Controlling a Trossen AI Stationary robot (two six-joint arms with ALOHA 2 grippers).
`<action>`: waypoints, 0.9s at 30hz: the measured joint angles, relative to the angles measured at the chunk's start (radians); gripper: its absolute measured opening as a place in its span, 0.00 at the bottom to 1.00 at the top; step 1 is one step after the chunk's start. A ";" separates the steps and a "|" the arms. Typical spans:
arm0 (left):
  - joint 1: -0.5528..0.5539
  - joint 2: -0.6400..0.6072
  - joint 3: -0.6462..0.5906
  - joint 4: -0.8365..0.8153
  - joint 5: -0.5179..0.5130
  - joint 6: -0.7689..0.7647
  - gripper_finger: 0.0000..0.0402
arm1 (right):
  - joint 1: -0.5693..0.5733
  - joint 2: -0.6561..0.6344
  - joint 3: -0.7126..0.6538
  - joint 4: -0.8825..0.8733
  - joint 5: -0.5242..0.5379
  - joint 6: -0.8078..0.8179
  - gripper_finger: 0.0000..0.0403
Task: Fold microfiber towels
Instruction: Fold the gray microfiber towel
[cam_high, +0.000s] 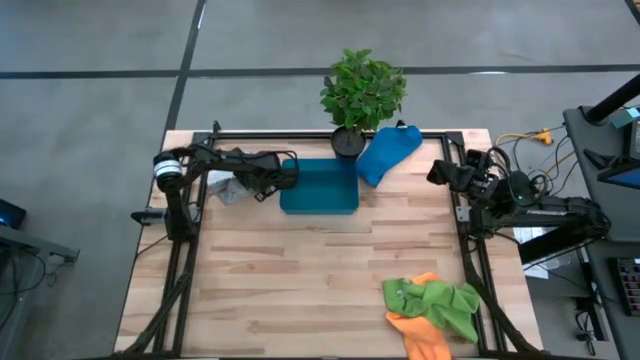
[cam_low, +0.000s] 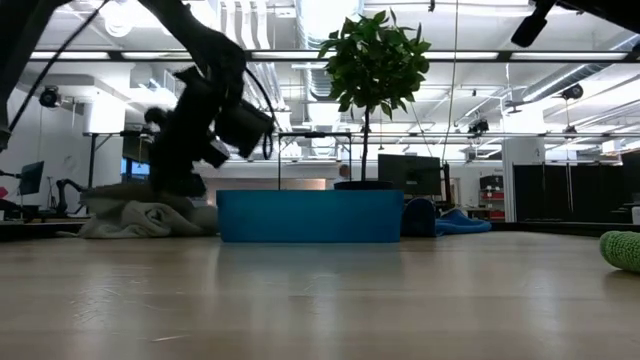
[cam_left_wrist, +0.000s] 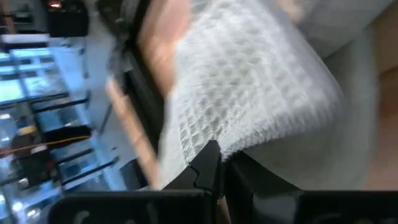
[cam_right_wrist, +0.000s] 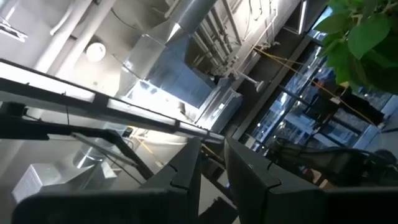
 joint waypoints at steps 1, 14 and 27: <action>-0.003 -0.023 0.005 -0.027 0.000 0.000 0.00 | 0.000 0.001 0.000 0.000 -0.010 0.000 0.17; -0.209 -0.547 0.023 0.188 0.314 0.423 0.00 | 0.014 0.196 0.113 -0.002 -0.092 -0.122 0.17; -0.348 -0.766 0.047 0.303 0.427 0.307 0.00 | 0.018 0.820 0.612 -0.090 -0.118 -0.542 0.17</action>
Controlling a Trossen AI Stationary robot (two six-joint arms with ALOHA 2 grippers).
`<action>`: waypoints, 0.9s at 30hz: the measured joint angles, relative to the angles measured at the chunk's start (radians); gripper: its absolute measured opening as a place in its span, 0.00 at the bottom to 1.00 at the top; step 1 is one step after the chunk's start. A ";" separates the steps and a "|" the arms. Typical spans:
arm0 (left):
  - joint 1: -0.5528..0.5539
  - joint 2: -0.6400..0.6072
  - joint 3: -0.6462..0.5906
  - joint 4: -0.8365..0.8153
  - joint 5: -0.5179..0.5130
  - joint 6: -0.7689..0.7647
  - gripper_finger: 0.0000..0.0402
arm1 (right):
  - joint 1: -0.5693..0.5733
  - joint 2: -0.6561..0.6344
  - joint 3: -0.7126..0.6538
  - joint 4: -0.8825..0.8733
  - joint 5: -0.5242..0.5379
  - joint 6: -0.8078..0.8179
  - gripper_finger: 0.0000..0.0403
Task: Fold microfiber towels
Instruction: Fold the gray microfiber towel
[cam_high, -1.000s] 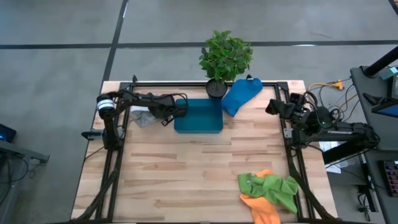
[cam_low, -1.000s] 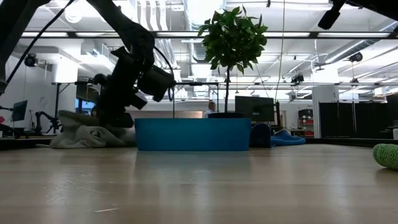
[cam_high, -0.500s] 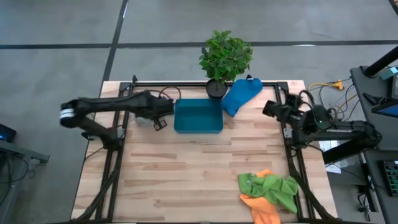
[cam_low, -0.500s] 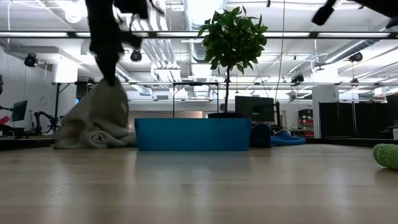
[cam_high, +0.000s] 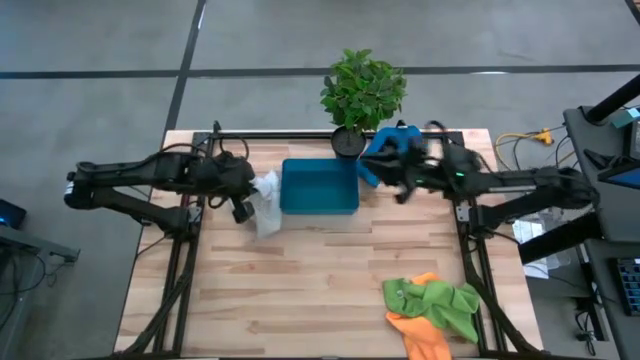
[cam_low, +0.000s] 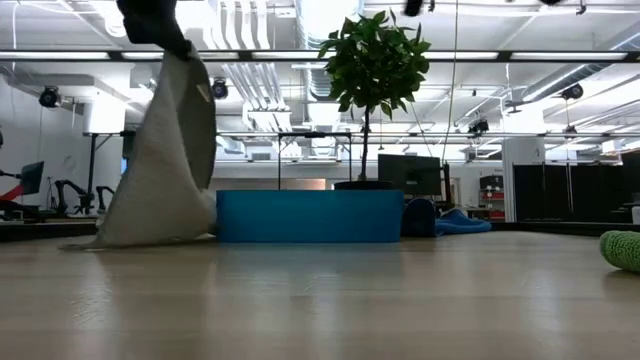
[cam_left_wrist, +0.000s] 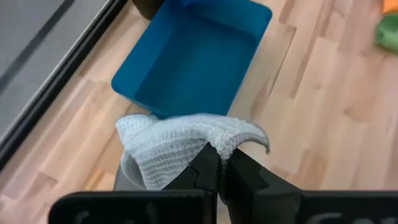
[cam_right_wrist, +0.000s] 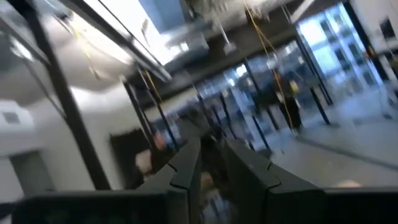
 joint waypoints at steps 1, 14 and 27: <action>-0.005 -0.002 0.001 0.000 0.003 -0.014 0.00 | 0.000 0.043 0.046 -0.048 -0.011 -0.007 0.18; -0.077 -0.055 0.018 0.005 0.072 -0.160 0.00 | 0.074 0.507 0.582 -0.543 -0.070 -0.487 0.48; -0.078 -0.086 0.111 0.042 0.073 -0.280 0.00 | 0.098 0.749 0.793 -0.565 0.116 -0.629 0.44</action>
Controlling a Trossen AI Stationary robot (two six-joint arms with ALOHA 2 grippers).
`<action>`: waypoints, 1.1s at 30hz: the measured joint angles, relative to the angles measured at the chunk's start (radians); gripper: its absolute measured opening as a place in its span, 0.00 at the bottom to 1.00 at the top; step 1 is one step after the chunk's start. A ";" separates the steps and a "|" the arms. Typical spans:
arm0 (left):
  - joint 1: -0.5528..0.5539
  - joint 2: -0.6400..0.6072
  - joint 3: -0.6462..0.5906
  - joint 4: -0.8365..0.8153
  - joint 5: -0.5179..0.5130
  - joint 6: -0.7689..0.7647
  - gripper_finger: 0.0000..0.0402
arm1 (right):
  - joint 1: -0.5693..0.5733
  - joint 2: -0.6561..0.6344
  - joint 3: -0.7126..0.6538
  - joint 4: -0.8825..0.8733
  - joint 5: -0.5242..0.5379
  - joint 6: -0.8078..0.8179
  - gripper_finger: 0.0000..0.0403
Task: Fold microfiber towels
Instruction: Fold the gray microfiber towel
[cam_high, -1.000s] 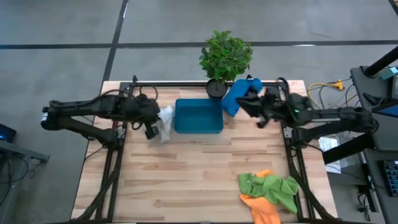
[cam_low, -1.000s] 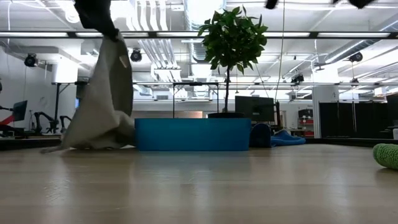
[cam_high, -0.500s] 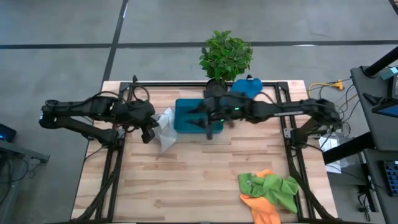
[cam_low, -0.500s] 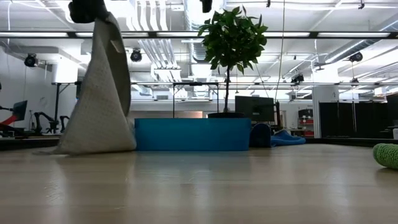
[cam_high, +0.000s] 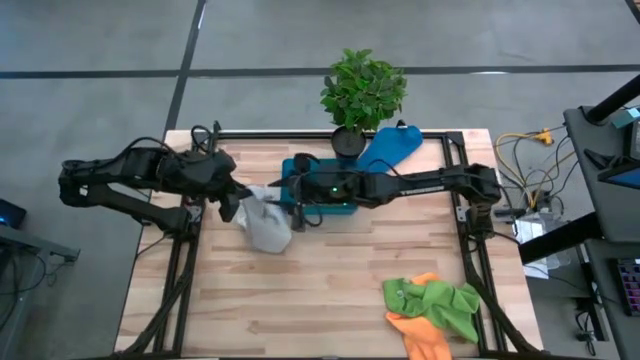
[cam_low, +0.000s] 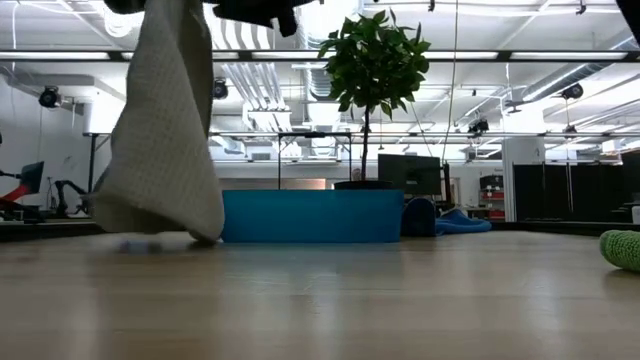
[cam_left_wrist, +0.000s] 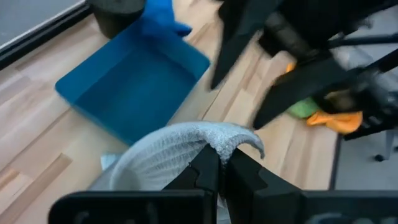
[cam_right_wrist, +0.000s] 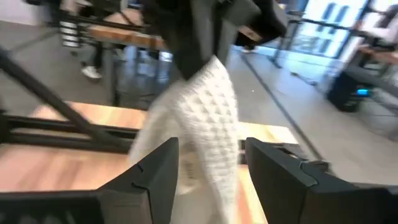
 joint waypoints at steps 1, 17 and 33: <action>0.001 0.000 0.006 0.019 0.002 0.000 0.00 | 0.000 0.015 0.018 0.001 -0.001 -0.003 0.44; 0.000 -0.009 0.077 0.050 0.183 0.032 0.00 | -0.029 0.123 0.136 -0.071 0.034 0.097 0.36; 0.000 -0.006 0.216 0.050 0.380 0.063 0.00 | -0.044 0.127 0.126 -0.076 -0.028 0.096 0.28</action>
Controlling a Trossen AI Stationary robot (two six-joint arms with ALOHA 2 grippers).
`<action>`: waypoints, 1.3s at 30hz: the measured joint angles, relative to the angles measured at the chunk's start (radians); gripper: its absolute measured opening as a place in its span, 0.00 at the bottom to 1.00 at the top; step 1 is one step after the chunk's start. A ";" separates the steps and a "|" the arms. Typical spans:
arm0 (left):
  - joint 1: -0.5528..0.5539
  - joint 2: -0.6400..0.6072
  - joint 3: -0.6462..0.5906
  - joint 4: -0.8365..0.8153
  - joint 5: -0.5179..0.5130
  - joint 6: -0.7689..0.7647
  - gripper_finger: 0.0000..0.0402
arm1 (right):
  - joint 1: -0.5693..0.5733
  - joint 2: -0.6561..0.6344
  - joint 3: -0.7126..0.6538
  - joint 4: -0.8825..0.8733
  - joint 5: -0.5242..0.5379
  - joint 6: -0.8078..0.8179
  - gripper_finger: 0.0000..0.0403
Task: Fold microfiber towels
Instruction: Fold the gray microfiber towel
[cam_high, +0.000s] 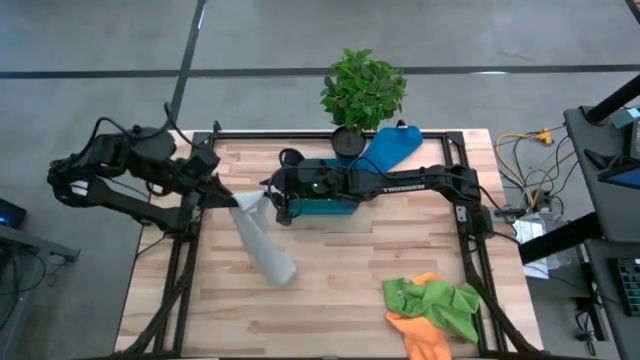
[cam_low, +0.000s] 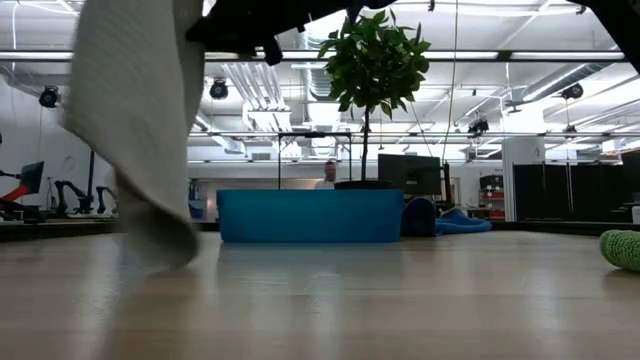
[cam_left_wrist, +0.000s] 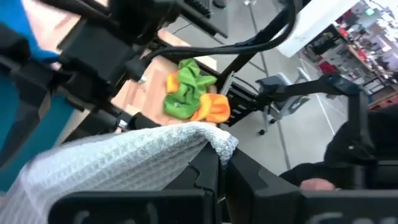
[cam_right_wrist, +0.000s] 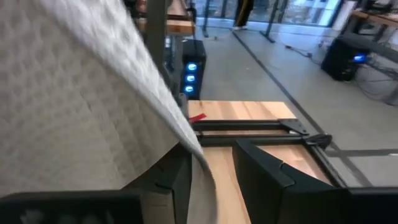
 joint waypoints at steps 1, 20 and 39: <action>0.000 0.001 0.007 0.000 0.005 0.002 0.00 | -0.003 0.000 -0.004 0.000 -0.036 0.000 0.28; -0.001 0.072 0.042 -0.016 0.192 0.021 0.00 | -0.025 0.001 -0.026 0.091 -0.256 -0.011 0.28; 0.000 0.111 0.154 -0.019 0.230 0.016 0.00 | -0.027 0.080 -0.043 0.067 -0.449 0.014 0.28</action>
